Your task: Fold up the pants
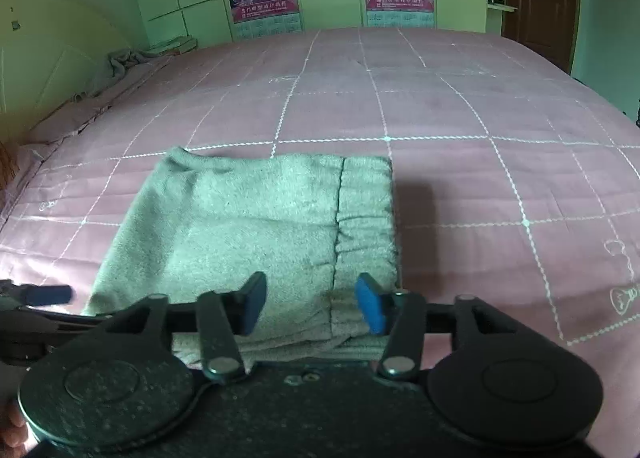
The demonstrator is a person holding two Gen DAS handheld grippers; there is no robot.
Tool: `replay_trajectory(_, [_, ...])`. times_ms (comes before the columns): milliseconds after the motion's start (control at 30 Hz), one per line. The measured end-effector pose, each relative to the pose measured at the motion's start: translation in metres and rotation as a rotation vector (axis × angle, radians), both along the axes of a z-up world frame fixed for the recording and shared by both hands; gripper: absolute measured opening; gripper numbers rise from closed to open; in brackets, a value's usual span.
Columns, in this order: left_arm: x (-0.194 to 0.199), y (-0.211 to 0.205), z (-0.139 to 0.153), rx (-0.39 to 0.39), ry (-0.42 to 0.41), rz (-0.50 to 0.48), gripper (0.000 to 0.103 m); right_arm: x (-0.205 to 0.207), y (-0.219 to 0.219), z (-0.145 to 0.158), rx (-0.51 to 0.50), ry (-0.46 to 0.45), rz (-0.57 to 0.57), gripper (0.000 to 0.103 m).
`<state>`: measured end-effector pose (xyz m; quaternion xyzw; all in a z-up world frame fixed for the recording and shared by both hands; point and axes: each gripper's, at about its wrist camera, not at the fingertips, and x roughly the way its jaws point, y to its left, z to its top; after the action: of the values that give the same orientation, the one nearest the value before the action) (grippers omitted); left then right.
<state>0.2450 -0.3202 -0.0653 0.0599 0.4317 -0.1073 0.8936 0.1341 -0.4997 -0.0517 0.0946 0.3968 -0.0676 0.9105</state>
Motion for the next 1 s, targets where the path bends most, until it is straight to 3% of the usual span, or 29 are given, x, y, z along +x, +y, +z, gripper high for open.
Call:
replay_trajectory(200, [-0.001,-0.002,0.006,-0.017,0.053,0.01,0.103,-0.011,-0.004,-0.007,0.04,0.04,-0.032,0.059])
replay_trajectory(300, [-0.001,0.003,0.004,-0.084,0.088,0.02,0.103,-0.015,-0.005,-0.007,0.048,0.041,-0.033,0.071])
replay_trajectory(433, [-0.001,-0.007,-0.001,0.065,0.045,0.072,0.103,-0.012,-0.004,-0.01,0.047,0.056,-0.03,0.072])
replay_trajectory(500, [0.0,-0.011,-0.002,0.098,0.046,0.061,0.103,-0.01,-0.002,-0.009,0.036,0.04,-0.039,0.072])
replay_trajectory(600, [0.0,-0.013,-0.004,0.142,0.037,0.065,0.103,-0.003,0.004,-0.011,-0.048,0.028,-0.045,0.083])
replay_trajectory(733, [-0.001,-0.009,-0.002,0.151,0.043,0.069,0.103,0.008,0.005,-0.025,-0.06,0.123,-0.04,0.081])
replay_trajectory(1000, [-0.019,-0.006,0.016,0.165,0.022,0.055,0.103,-0.018,0.006,0.0,-0.009,0.062,-0.031,0.097])
